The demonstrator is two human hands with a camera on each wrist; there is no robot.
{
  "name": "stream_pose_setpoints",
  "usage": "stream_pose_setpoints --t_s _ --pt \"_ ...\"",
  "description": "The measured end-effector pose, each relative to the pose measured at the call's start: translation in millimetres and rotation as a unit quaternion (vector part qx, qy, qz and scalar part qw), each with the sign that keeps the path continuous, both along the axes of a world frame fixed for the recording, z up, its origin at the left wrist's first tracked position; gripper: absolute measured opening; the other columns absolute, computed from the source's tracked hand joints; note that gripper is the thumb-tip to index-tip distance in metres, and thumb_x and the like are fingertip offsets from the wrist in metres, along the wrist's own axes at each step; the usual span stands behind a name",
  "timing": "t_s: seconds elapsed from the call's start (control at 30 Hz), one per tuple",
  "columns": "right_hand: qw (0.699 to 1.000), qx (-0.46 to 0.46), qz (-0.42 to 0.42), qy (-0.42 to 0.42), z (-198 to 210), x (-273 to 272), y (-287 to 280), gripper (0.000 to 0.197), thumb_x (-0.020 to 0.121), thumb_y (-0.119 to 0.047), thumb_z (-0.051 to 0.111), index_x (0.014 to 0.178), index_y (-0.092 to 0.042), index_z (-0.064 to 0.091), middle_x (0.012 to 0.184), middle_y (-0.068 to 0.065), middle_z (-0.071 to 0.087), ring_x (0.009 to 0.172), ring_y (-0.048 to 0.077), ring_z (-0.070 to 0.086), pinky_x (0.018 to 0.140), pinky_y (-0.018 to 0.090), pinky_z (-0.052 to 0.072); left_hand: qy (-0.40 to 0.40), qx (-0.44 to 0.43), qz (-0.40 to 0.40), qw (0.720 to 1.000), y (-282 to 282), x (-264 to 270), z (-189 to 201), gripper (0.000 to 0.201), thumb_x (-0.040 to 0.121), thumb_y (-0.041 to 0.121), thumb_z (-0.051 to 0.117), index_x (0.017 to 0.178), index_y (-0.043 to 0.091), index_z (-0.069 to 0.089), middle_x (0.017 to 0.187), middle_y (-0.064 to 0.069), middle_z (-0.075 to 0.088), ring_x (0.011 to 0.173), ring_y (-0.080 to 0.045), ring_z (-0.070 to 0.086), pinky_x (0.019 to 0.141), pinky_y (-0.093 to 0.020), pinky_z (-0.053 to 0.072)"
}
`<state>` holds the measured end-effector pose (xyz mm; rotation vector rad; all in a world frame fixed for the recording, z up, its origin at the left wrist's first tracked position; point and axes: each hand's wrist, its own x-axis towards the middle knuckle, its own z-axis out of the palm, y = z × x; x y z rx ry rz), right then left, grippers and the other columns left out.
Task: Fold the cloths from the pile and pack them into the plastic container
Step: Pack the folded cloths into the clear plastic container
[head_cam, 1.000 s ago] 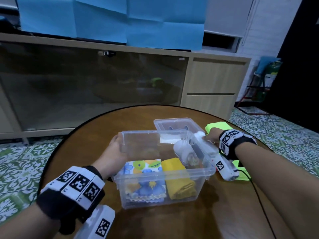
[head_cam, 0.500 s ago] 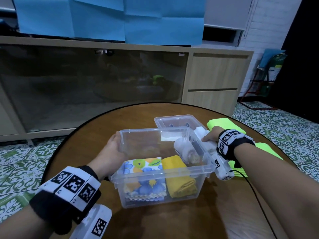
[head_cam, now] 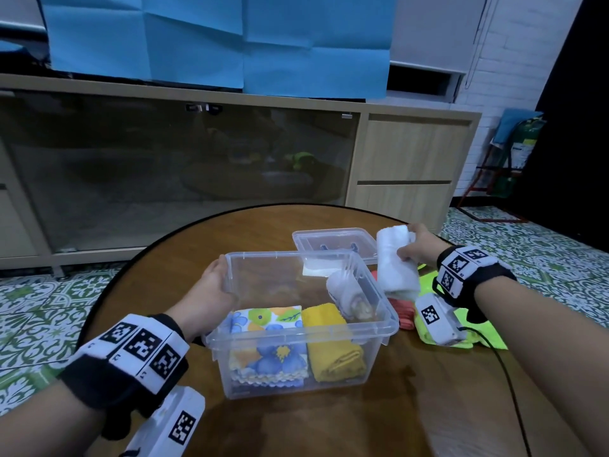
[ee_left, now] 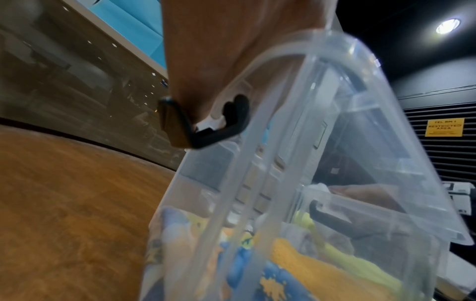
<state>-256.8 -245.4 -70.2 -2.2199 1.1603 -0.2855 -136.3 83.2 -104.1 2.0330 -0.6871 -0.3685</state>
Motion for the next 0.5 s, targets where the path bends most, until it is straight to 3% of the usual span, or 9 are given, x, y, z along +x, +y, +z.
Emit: stream_pose_setpoints --t_s 0.07,0.17,0.27,0.37,0.43,0.5 --pt "0.999 0.01 0.03 -0.02 15.9 -3.8 5.3 0.057 0.084 0.001 0.053 0.137 -0.01 0.034 0.11 0.016 0.051 0.093 0.032 0.053 0.07 0.043 0.054 -0.006 0.004 -0.002 1.0 0.2 2.4 -1.4 0.061 0.09 -0.004 0.049 0.144 0.014 0.029 0.141 0.004 0.034 0.109 -0.009 0.041 0.086 -0.021 0.036" --pt "0.997 0.011 0.072 -0.03 41.4 -8.8 13.5 0.037 0.085 0.003 0.048 0.118 -0.011 0.047 0.1 0.015 0.054 0.088 0.031 0.056 0.069 0.042 0.054 -0.017 0.004 -0.011 1.0 -0.6 5.2 -4.3 0.055 0.088 -0.003 0.052 0.137 0.015 0.037 0.132 0.01 0.036 0.109 -0.008 0.044 0.084 -0.02 0.037" --pt "0.992 0.035 0.111 -0.056 69.7 -9.9 31.5 0.026 0.087 0.006 0.042 0.105 -0.012 0.049 0.076 0.007 0.049 0.059 0.02 0.05 0.043 0.02 0.046 -0.022 0.012 -0.011 1.0 0.0 9.2 -6.4 0.045 0.086 -0.001 0.054 0.126 0.016 0.046 0.132 0.004 0.042 0.11 -0.013 0.05 0.085 -0.024 0.042" --pt "0.979 0.096 0.176 -0.033 90.1 0.3 50.3 0.029 0.088 0.008 0.038 0.099 -0.017 0.05 0.067 0.003 0.043 0.043 0.012 0.049 0.038 0.015 0.042 -0.039 0.027 -0.015 0.999 -0.1 12.1 -7.3 0.052 0.084 0.001 0.053 0.133 0.015 0.043 0.138 -0.006 0.04 0.114 -0.02 0.051 0.093 -0.03 0.045" --pt "0.96 0.149 0.235 0.029 93.1 11.1 65.6 0.028 0.089 0.01 0.036 0.094 -0.016 0.048 0.061 0.001 0.05 0.039 0.009 0.052 0.039 0.018 0.045 -0.046 0.063 -0.012 0.997 -1.3 12.2 -7.2 0.06 0.087 0.0 0.046 0.143 0.009 0.03 0.143 -0.005 0.033 0.117 -0.019 0.046 0.089 -0.018 0.041" --pt "0.944 0.162 0.267 0.109 88.2 23.8 84.0 0.028 0.09 0.011 0.037 0.091 -0.014 0.049 0.057 0.0 0.056 0.041 0.01 0.055 0.041 0.02 0.048 -0.047 0.093 -0.005 0.995 -3.2 9.8 -4.4 0.055 0.092 0.0 0.041 0.144 0.006 0.024 0.141 -0.004 0.032 0.11 -0.017 0.044 0.074 -0.009 0.038"
